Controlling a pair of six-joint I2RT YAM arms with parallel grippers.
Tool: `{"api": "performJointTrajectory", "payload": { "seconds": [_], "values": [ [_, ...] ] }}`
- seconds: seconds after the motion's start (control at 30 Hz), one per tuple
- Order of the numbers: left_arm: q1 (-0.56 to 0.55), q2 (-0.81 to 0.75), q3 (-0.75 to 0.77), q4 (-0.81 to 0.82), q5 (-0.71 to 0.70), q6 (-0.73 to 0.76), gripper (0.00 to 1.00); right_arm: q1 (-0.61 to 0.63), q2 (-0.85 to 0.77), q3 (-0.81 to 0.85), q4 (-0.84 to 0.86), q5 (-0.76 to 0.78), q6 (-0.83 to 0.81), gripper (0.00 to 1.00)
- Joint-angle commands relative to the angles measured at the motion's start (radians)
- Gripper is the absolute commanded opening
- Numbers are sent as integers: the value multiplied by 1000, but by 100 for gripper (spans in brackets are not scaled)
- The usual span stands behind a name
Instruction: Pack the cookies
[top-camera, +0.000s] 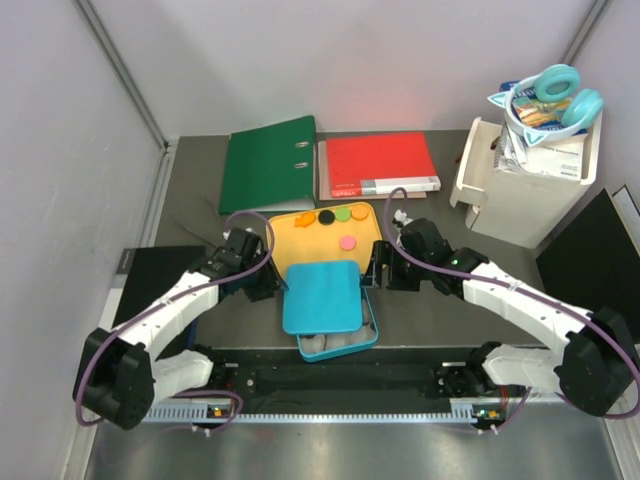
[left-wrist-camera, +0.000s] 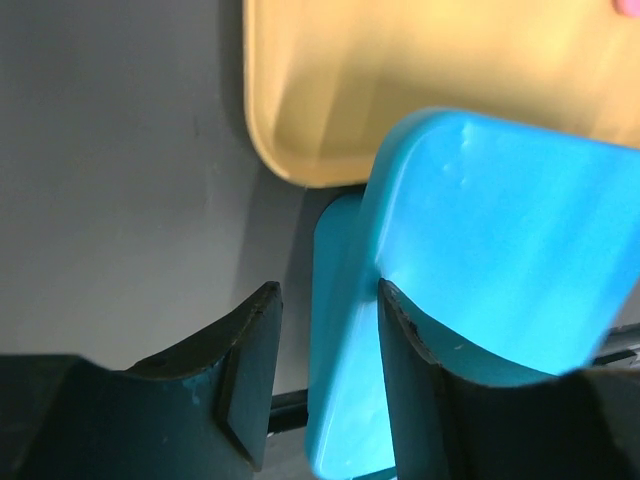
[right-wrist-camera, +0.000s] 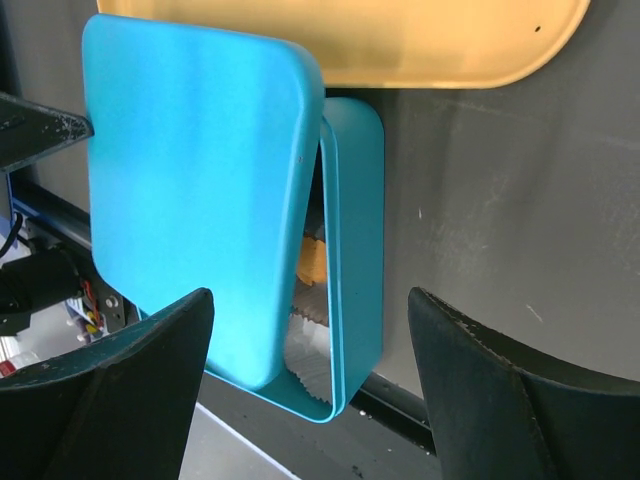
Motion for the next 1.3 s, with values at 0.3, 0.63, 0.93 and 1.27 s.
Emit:
{"api": "performJointTrajectory", "payload": {
  "seconds": [0.3, 0.63, 0.93, 1.27],
  "values": [
    [-14, 25, -6, 129, 66, -26, 47, 11, -3, 22, -1, 17, -14, 80],
    [-41, -36, -18, 118, 86, -39, 43, 13, -14, 36, 1, 11, -6, 80],
    [-41, -59, 99, 42, 52, -23, 49, 19, -80, 124, -6, -82, 5, 74],
    [-35, -55, 192, 6, -85, -13, 52, 96, -3, 165, 62, -245, -11, 35]
  ]
}}
